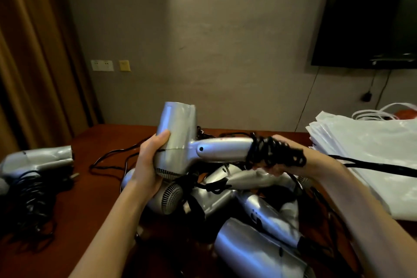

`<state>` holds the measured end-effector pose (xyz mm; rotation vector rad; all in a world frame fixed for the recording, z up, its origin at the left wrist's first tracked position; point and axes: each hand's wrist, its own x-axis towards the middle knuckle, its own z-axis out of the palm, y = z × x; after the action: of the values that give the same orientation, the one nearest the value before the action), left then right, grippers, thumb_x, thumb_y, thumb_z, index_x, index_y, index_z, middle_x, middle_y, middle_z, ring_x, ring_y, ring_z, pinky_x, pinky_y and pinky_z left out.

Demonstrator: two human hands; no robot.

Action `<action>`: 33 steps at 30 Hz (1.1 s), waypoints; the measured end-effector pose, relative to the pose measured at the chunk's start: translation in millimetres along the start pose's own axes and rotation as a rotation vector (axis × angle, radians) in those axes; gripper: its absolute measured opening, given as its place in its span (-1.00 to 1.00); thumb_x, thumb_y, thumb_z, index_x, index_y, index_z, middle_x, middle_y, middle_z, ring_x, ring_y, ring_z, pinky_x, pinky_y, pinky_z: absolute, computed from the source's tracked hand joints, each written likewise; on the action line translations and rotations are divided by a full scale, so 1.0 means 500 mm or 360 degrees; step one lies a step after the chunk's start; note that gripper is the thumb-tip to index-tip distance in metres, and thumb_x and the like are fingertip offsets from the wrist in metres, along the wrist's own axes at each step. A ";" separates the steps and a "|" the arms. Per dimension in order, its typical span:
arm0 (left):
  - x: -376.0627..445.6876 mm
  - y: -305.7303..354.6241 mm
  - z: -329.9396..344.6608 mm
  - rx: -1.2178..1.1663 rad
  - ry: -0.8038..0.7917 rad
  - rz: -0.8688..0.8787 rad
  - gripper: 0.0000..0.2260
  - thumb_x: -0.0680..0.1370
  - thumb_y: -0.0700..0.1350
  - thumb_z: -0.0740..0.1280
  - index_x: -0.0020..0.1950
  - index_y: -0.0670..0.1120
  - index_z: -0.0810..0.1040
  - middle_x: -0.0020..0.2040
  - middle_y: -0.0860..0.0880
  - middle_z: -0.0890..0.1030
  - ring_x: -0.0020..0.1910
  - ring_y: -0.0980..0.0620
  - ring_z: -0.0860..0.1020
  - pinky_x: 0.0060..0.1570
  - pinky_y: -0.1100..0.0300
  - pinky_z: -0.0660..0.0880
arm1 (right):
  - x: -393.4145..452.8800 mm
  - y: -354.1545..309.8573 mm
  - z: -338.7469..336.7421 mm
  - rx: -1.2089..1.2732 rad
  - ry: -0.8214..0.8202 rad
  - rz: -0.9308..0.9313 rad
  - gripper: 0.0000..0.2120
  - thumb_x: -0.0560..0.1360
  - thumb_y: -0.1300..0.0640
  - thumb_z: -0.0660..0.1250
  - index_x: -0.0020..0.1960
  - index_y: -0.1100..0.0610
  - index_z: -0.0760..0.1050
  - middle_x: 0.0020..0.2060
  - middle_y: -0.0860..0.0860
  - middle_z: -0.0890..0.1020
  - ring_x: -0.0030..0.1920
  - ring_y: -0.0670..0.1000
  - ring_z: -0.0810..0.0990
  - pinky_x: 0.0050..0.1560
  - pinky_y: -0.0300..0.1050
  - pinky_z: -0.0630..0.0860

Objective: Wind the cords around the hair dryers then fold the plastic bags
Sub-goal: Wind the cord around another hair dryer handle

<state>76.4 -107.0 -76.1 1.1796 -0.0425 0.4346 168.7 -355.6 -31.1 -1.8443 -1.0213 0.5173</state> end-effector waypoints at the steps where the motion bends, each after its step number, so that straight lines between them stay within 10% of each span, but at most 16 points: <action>1: 0.003 -0.003 -0.004 0.0073 -0.0010 0.0054 -0.28 0.07 0.31 0.55 -0.04 -0.23 0.61 -0.27 -0.13 0.64 -0.35 -0.02 0.62 -0.40 0.19 0.56 | 0.001 0.001 -0.008 -0.0016 0.0036 -0.0001 -0.72 0.19 0.16 0.44 -0.21 0.32 0.50 -0.45 -0.03 0.50 -0.50 -0.16 0.41 -0.51 -0.36 0.33; 5: 0.009 -0.008 -0.011 0.0359 0.0023 0.0355 -0.46 0.15 0.21 0.49 -0.06 -0.13 0.56 -0.29 0.00 0.64 -0.33 0.06 0.59 -0.41 0.24 0.50 | -0.001 -0.005 -0.035 0.0016 0.0368 0.0032 -0.73 0.17 0.11 0.64 -0.25 0.12 0.59 -0.33 0.04 0.63 -0.32 -0.08 0.57 -0.28 -0.26 0.50; 11: 0.001 -0.010 0.000 0.0586 0.0052 0.0557 -0.59 0.29 0.16 0.37 0.08 0.04 0.58 -0.13 0.10 0.67 -0.15 0.12 0.63 -0.28 0.26 0.55 | -0.021 -0.052 -0.024 -0.0590 0.0754 -0.0050 -0.88 0.53 0.24 0.33 -0.15 0.06 0.56 -0.36 -0.06 0.60 -0.34 -0.09 0.55 -0.26 -0.25 0.46; 18: -0.001 -0.018 0.016 0.0691 0.0150 0.0690 -0.43 0.31 0.20 0.37 0.22 -0.09 0.55 -0.08 0.13 0.65 -0.12 0.21 0.60 -0.20 0.35 0.51 | -0.033 -0.078 0.006 -0.1417 0.1026 -0.0097 -0.86 0.50 0.23 0.37 0.02 0.04 0.53 -0.14 -0.07 0.68 -0.05 0.03 0.61 -0.03 -0.06 0.46; 23: 0.000 -0.022 0.014 0.0813 0.0219 0.0764 -0.14 0.26 0.39 0.42 0.37 -0.18 0.48 0.12 -0.06 0.61 0.05 0.14 0.60 -0.09 0.35 0.52 | -0.036 -0.081 0.000 -0.1588 0.1223 0.0058 -0.79 0.44 -0.01 0.47 -0.22 0.13 0.61 -0.29 0.02 0.66 -0.19 0.07 0.60 -0.15 -0.08 0.43; 33: -0.002 -0.034 0.025 0.0777 0.0355 0.0759 -0.22 0.22 0.31 0.43 0.38 0.07 0.39 0.21 0.14 0.54 0.12 0.30 0.55 -0.03 0.38 0.54 | 0.010 -0.058 0.040 -0.0981 0.1127 -0.0102 -0.85 0.58 0.19 0.23 -0.12 0.08 0.54 -0.33 -0.09 0.59 -0.30 -0.17 0.52 -0.23 -0.36 0.37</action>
<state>84.0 -123.7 -86.5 1.5961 -0.0242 1.0377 144.9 -334.4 -14.8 -2.2564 -0.7738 -0.5372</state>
